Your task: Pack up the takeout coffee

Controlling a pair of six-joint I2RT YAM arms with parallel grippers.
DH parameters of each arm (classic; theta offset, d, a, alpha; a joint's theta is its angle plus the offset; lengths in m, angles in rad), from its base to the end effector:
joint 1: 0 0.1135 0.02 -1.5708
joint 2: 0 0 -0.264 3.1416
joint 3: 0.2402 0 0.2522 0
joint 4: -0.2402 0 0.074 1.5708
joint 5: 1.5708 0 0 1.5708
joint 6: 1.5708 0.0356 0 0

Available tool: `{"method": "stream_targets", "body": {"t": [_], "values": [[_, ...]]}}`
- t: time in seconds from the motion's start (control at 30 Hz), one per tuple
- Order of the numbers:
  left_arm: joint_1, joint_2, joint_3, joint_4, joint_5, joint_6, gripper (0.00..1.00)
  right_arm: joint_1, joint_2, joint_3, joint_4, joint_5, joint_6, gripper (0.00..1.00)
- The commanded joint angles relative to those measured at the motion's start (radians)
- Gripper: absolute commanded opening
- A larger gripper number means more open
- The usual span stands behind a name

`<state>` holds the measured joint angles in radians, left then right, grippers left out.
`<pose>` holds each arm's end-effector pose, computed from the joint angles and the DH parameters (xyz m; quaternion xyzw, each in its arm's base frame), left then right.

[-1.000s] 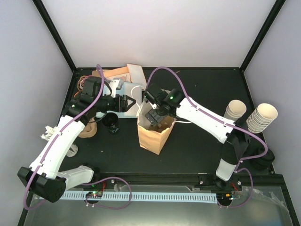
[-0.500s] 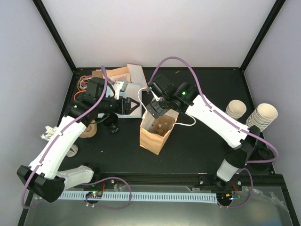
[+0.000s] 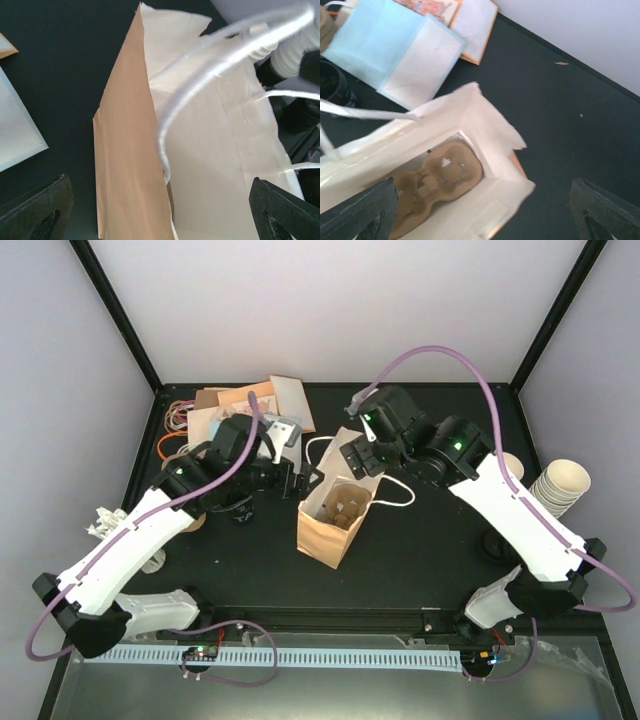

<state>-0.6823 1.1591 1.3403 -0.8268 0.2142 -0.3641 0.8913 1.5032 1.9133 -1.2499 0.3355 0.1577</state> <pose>0.1748 -0.1518 0.3931 0.1881 0.8710 -0.3046 0.3366 0.1818 0.2064 0.4495 -0.2745 0.8810 0.0415 0.3831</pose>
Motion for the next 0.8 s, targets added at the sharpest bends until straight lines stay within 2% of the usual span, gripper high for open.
{"method": "stream_targets", "body": {"t": [0.0,0.1,0.2,0.4,0.5,0.63,0.77], "values": [[-0.083,0.056,0.069,-0.048,-0.16,-0.032,0.99,-0.05,-0.04,-0.051,0.014,0.057,0.036,0.94],[-0.123,0.106,0.125,-0.089,-0.23,-0.027,0.97,-0.09,-0.059,-0.089,0.048,0.032,0.037,0.92],[-0.135,0.167,0.161,-0.114,-0.277,-0.024,0.9,-0.12,-0.072,-0.125,0.089,0.005,0.033,0.9],[-0.136,0.251,0.22,-0.189,-0.36,-0.023,0.6,-0.132,-0.088,-0.162,0.107,-0.006,0.041,0.88],[-0.137,0.287,0.267,-0.225,-0.354,0.009,0.36,-0.132,-0.113,-0.192,0.115,-0.01,0.042,0.88],[-0.137,0.302,0.303,-0.224,-0.29,0.123,0.02,-0.133,-0.154,-0.217,0.108,-0.029,0.051,0.87],[-0.137,0.282,0.329,-0.228,-0.305,0.23,0.02,-0.132,-0.229,-0.266,0.11,-0.05,0.063,0.87]]}}
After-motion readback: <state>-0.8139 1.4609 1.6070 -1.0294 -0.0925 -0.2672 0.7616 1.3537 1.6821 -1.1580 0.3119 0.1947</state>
